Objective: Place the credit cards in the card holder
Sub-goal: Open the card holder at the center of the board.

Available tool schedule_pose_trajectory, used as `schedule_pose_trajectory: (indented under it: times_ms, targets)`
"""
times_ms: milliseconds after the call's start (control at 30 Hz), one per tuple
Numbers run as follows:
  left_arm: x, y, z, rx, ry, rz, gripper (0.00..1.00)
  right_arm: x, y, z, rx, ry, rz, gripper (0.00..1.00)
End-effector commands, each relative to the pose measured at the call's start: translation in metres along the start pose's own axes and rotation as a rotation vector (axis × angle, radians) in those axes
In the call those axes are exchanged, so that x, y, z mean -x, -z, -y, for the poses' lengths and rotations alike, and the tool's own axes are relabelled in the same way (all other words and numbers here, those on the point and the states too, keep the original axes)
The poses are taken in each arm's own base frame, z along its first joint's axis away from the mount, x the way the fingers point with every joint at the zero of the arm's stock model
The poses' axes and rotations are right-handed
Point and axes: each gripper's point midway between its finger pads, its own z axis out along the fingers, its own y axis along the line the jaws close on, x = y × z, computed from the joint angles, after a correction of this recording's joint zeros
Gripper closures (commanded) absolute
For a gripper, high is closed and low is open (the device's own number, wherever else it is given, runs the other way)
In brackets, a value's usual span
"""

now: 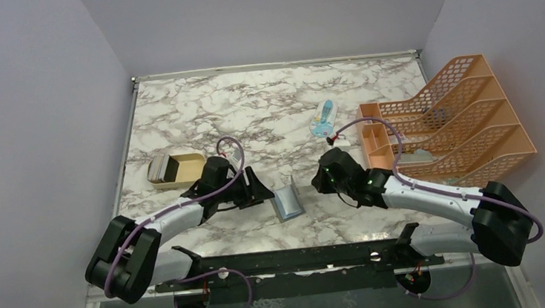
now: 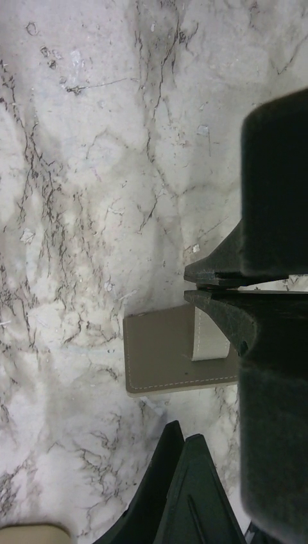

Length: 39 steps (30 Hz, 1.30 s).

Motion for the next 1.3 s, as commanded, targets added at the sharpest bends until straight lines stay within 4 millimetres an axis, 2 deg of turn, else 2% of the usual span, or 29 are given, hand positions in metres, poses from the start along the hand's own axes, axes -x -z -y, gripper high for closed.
schedule_pose_trajectory:
  times_ms: [0,300,633,867,1000,1167,1267]
  targets:
    - [0.003,-0.008,0.005,-0.011,-0.023,0.01,0.46,-0.004,0.002,0.017,-0.062,-0.024,0.004,0.99]
    - [-0.003,-0.011,-0.002,0.015,-0.042,0.002,0.47,-0.02,0.001,0.036,-0.114,-0.037,-0.017,0.99]
    - [0.001,-0.018,0.007,-0.012,-0.083,-0.001,0.47,-0.023,0.001,0.039,-0.118,-0.035,-0.023,0.99]
    - [0.0,-0.027,0.004,-0.014,-0.082,-0.018,0.5,-0.031,-0.001,0.046,-0.136,-0.031,-0.044,0.99]
    - [-0.001,-0.03,0.011,-0.04,-0.086,-0.017,0.55,-0.034,-0.001,0.047,-0.138,-0.035,-0.049,0.99]
    - [0.0,-0.029,0.025,-0.087,-0.097,-0.011,0.7,-0.032,0.0,0.046,-0.13,-0.036,-0.043,0.99]
    - [0.001,-0.028,0.028,-0.094,-0.103,-0.004,0.72,-0.033,0.001,0.045,-0.117,-0.04,-0.04,0.99]
